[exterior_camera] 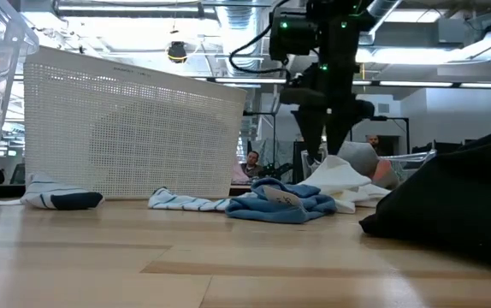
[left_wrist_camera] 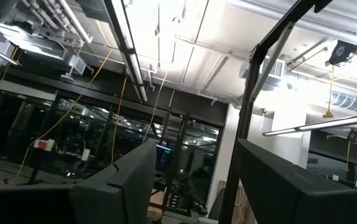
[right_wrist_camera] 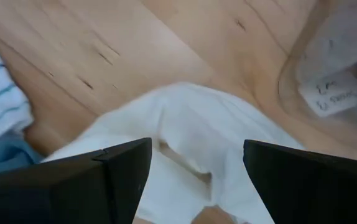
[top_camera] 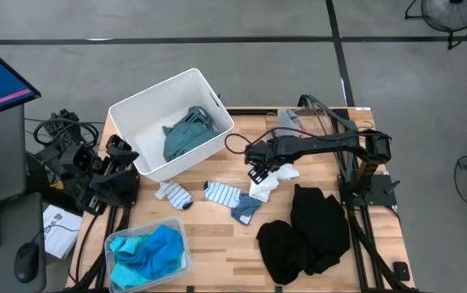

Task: Pick & Place Cloths
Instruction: Put the white underwear into the bottom transparent bin

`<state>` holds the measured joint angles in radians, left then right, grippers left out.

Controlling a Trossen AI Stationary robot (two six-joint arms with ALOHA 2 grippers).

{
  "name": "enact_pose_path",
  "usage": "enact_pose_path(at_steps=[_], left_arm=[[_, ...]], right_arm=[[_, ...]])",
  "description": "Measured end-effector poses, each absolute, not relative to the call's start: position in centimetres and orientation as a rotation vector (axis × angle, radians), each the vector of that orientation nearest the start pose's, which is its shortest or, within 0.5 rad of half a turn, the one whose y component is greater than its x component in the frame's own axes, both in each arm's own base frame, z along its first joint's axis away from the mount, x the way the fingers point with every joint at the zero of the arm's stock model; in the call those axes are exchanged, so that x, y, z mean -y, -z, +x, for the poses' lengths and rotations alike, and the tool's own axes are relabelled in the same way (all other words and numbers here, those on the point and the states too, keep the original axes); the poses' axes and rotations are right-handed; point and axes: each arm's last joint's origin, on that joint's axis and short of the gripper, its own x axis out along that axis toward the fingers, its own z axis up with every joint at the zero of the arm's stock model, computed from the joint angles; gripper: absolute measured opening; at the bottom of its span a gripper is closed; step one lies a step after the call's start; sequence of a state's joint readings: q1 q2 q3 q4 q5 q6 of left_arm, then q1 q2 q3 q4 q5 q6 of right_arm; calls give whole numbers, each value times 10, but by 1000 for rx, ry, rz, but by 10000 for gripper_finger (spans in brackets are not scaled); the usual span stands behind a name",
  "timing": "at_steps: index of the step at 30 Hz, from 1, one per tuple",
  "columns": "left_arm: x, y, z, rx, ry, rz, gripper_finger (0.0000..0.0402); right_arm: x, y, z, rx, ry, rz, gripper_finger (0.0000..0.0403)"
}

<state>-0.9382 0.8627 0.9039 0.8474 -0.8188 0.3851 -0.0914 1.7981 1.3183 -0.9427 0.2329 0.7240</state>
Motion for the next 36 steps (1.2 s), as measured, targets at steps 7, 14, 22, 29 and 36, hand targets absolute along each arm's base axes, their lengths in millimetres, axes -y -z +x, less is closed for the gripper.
enact_pose_path(at_steps=[7, 14, 22, 29, 36], left_arm=[[107, -442, 101, 566, 25, -321, 207], [108, -442, 101, 565, 26, -323, 207], [104, -438, 103, 446, -162, -344, 207], [103, -434, 101, 360, -259, -377, 207], [103, -430, 102, 278, -357, -374, 207]], right_arm=[[36, -189, 328, -1294, 825, 518, 244], [34, -175, 320, -1323, 851, 525, 212], [33, -175, 321, -1356, 768, 501, 19], [10, -212, 341, -1292, 620, 514, 6], [-17, -308, 366, -981, 498, 406, 2]])
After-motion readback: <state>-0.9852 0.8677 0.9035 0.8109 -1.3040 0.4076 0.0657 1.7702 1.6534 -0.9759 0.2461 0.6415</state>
